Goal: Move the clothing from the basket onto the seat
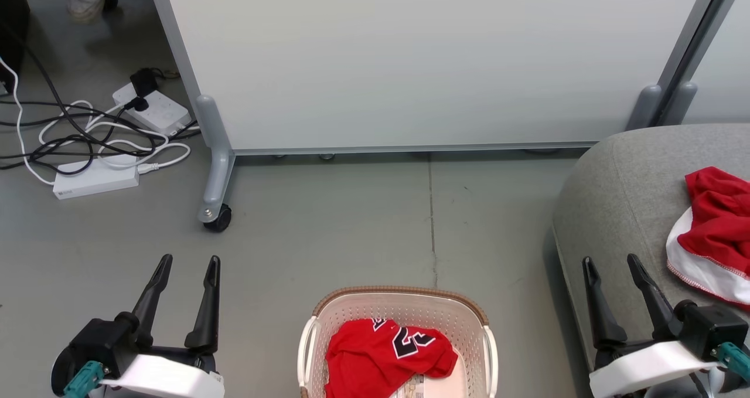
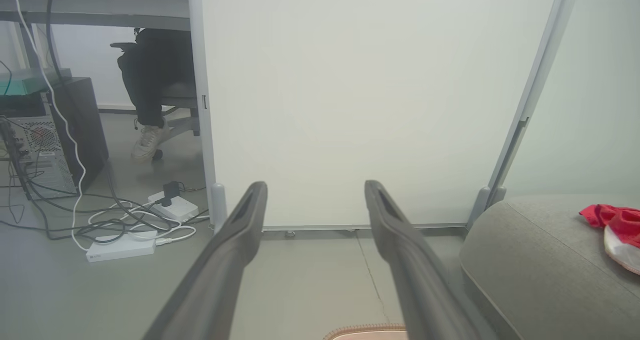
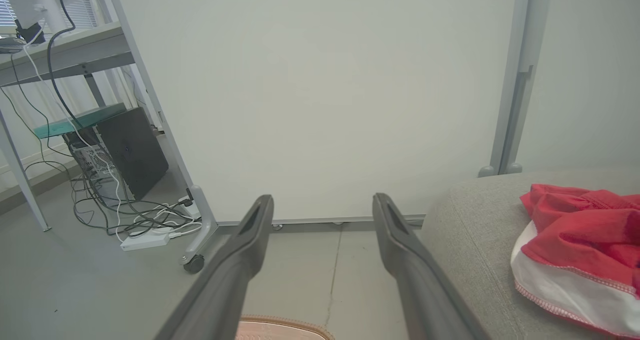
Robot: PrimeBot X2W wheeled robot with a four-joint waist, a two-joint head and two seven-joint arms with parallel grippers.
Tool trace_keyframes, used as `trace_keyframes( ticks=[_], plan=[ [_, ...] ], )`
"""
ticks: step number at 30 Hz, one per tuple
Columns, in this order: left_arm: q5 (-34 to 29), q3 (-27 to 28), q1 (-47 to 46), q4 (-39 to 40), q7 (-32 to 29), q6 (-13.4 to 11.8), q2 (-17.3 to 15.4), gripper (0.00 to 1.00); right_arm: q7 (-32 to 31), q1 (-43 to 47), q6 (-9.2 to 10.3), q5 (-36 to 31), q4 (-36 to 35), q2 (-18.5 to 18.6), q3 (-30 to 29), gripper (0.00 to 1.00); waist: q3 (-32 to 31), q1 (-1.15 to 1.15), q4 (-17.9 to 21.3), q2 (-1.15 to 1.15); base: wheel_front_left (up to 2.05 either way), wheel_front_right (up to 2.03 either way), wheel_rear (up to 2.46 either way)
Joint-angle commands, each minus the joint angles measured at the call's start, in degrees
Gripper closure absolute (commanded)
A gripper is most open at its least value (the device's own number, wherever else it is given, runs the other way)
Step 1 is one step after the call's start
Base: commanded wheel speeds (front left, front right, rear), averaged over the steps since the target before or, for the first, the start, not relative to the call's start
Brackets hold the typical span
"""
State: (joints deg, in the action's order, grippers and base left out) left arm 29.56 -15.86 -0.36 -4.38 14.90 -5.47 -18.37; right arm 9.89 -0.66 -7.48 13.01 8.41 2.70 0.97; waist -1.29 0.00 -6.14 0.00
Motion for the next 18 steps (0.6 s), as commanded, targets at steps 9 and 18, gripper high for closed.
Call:
trace_keyframes(
  ticks=[9,18],
  plan=[
    [-4.3,1.0,0.2,-3.2,0.2,1.5,0.4,0.00,-1.5,2.5,-0.04,-1.2,-1.4,0.4,-0.5,0.00,-1.2,0.00,0.9,0.00,0.00,0.00,0.00],
    [-7.3,2.2,1.6,-4.3,0.2,1.6,0.8,0.00,-2.3,3.7,-0.04,-1.8,-2.4,0.4,-1.0,0.00,-1.9,0.00,1.2,0.00,0.00,0.00,0.00]
  ],
)
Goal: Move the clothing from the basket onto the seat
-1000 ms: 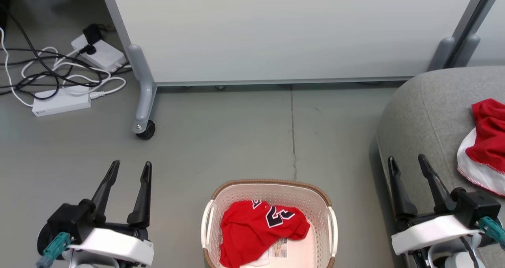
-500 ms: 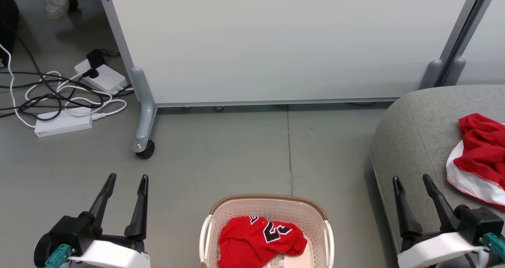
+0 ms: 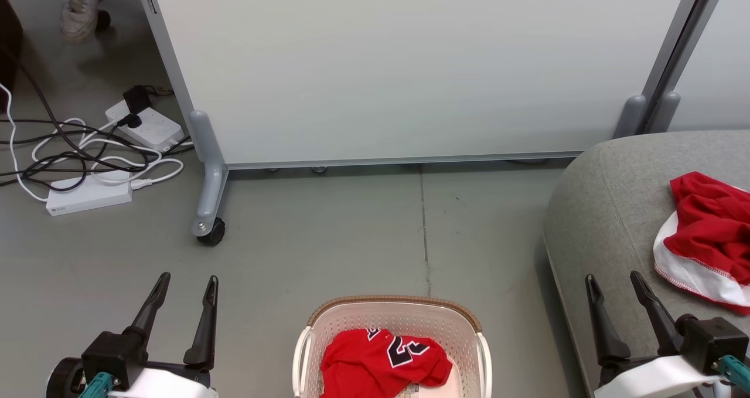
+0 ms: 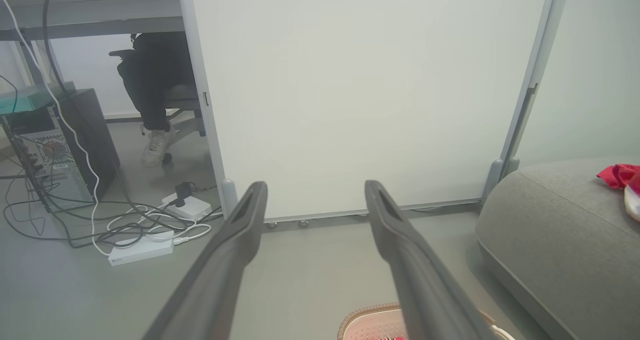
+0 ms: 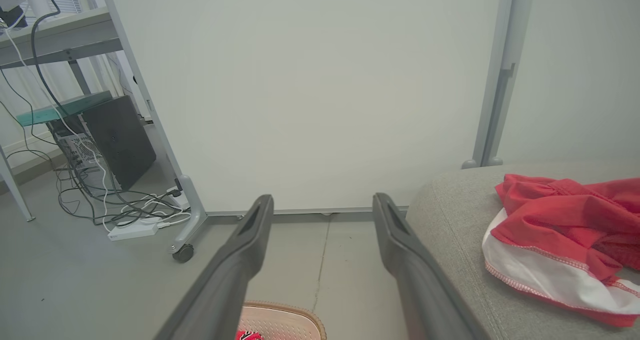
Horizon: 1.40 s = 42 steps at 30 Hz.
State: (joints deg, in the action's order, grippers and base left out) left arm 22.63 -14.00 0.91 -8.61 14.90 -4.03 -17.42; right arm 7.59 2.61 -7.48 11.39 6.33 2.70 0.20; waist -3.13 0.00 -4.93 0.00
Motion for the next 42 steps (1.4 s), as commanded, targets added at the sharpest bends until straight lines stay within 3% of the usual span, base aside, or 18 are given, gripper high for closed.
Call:
trace_keyframes(
  ticks=[1,29,37,42],
  plan=[
    [-0.8,0.4,0.5,-0.1,0.2,0.2,-0.1,0.00,-0.1,0.5,-0.04,-0.3,-0.4,0.4,-0.4,0.00,-0.1,0.00,0.0,0.00,0.00,0.00,0.00],
    [-3.2,1.6,-0.3,-1.9,0.2,2.5,2.0,0.00,-0.2,0.4,-0.04,0.9,-1.2,0.4,-0.5,0.00,0.4,0.00,0.6,0.00,0.00,0.00,0.00],
    [-4.3,-0.4,-2.7,-3.9,0.2,5.1,3.8,0.00,-1.1,-0.9,-0.04,0.1,-2.5,0.4,-0.3,0.00,3.3,0.00,2.8,0.00,0.00,0.00,0.00],
    [-5.8,-2.6,-6.9,-5.4,0.2,7.9,5.5,0.00,-1.4,-3.1,-0.04,-0.8,-5.1,0.4,-0.3,0.00,9.7,0.00,4.8,0.00,0.00,0.00,0.00]
  ],
)
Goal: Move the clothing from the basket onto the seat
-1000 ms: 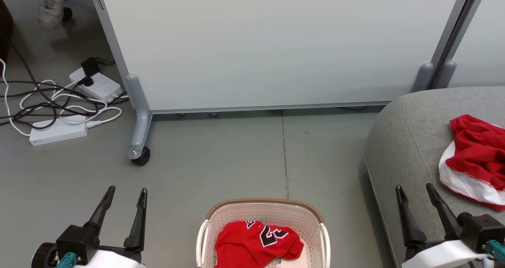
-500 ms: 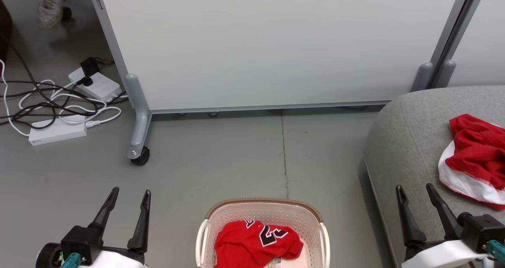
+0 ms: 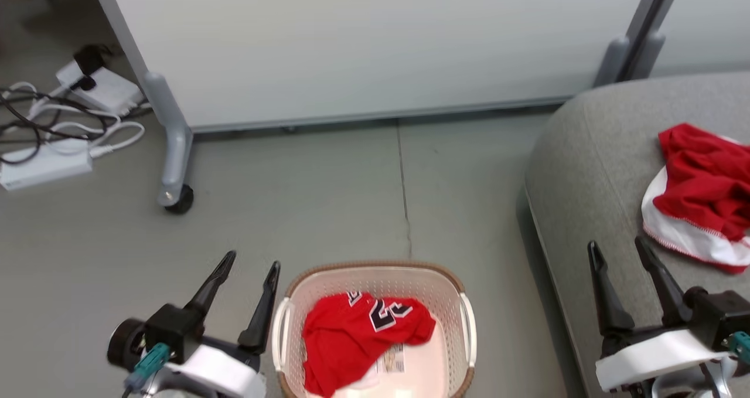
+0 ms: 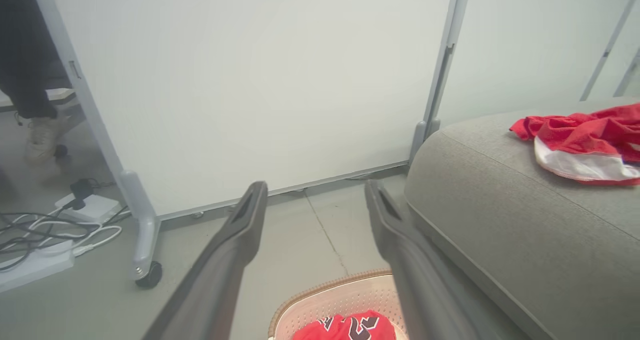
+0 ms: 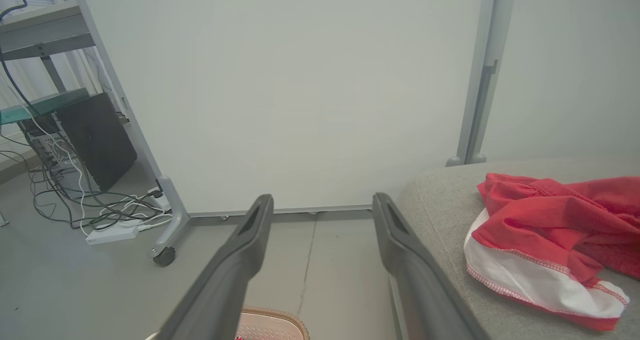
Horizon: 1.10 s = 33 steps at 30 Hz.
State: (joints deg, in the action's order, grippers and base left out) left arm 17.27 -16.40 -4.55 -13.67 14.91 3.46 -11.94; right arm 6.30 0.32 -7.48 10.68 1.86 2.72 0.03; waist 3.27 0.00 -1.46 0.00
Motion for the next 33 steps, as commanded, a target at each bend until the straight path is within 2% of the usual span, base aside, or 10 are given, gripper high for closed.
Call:
trace_keyframes(
  ticks=[1,13,19,26,33],
  plan=[
    [-1.0,-0.8,-2.3,-0.8,0.2,1.0,0.2,0.00,-0.1,-1.3,-0.04,-0.4,-0.9,0.3,-0.2,0.00,4.4,0.00,1.6,0.00,0.00,0.00,0.00],
    [-5.4,-4.7,-13.6,-5.6,0.2,3.6,1.5,0.00,0.6,-6.9,-0.04,-2.3,-6.4,0.3,0.7,0.00,20.3,0.00,6.5,0.00,0.00,0.00,0.00],
    [-7.2,-9.2,-20.7,-10.7,0.2,4.0,0.0,0.00,2.8,-9.8,-0.04,-1.0,-8.7,0.3,2.0,0.00,28.9,0.00,10.1,0.00,0.00,0.00,0.00],
    [-5.1,-17.8,-29.1,-19.0,0.2,4.0,-3.0,0.00,6.1,-12.3,-0.04,0.9,-8.7,0.3,4.8,0.00,37.3,0.00,14.5,0.00,0.00,0.00,0.00],
    [-2.5,-25.0,-37.3,-31.1,-1.5,4.0,-5.1,0.00,8.5,-14.2,-0.03,2.8,-7.6,0.2,7.9,0.00,43.5,0.00,18.7,0.00,0.00,0.00,0.00]
  ],
)
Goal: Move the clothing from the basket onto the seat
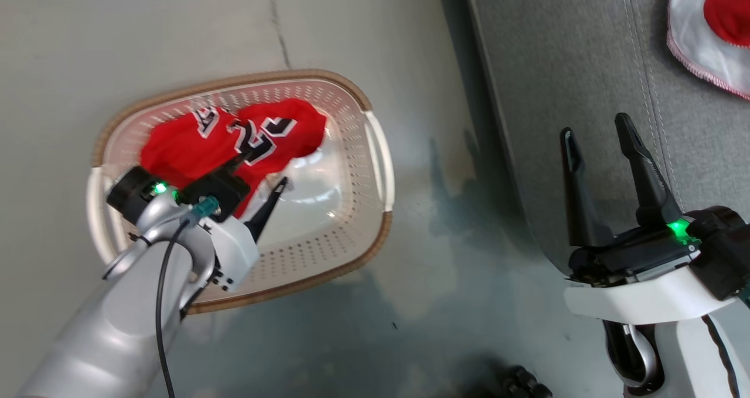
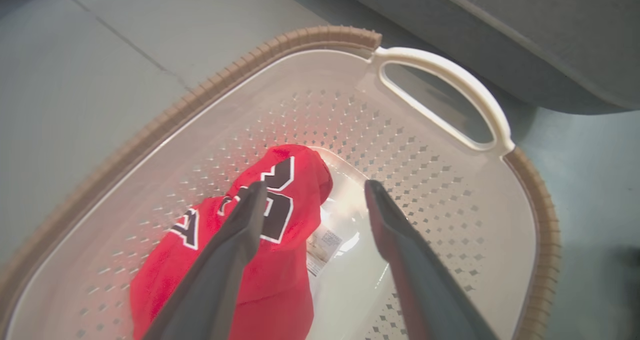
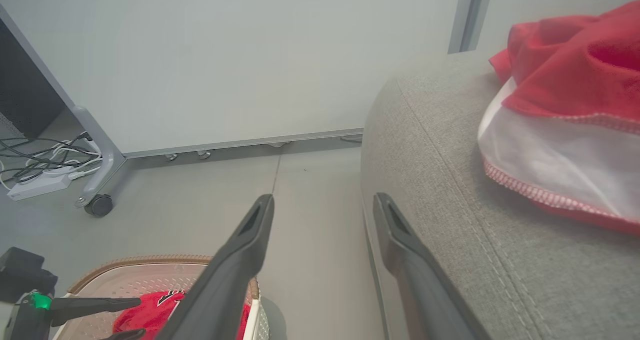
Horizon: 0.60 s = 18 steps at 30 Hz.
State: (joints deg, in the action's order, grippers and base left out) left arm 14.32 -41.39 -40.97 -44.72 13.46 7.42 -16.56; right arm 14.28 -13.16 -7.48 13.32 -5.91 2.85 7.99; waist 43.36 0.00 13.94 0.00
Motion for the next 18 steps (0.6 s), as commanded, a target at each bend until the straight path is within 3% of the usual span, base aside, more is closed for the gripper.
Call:
trace_keyframes(
  ticks=[1,12,18],
  plan=[
    [0.2,-1.1,-1.9,-1.5,-0.7,0.1,-0.9,0.00,0.7,-0.9,-0.03,0.6,0.3,0.1,0.5,0.00,4.0,0.00,3.9,0.00,0.00,0.00,0.00],
    [-1.3,-8.5,-10.4,-12.7,-5.7,0.1,-5.4,0.00,1.0,-2.2,-0.03,4.5,-1.0,0.1,3.6,0.00,8.7,0.00,9.3,0.00,0.00,0.00,0.00],
    [-4.5,-11.0,-13.5,-17.1,-7.0,-2.0,-7.4,0.00,1.0,-1.7,-0.03,6.6,-1.7,0.1,5.0,0.00,9.7,0.00,11.1,0.00,0.00,0.00,0.00]
  ],
)
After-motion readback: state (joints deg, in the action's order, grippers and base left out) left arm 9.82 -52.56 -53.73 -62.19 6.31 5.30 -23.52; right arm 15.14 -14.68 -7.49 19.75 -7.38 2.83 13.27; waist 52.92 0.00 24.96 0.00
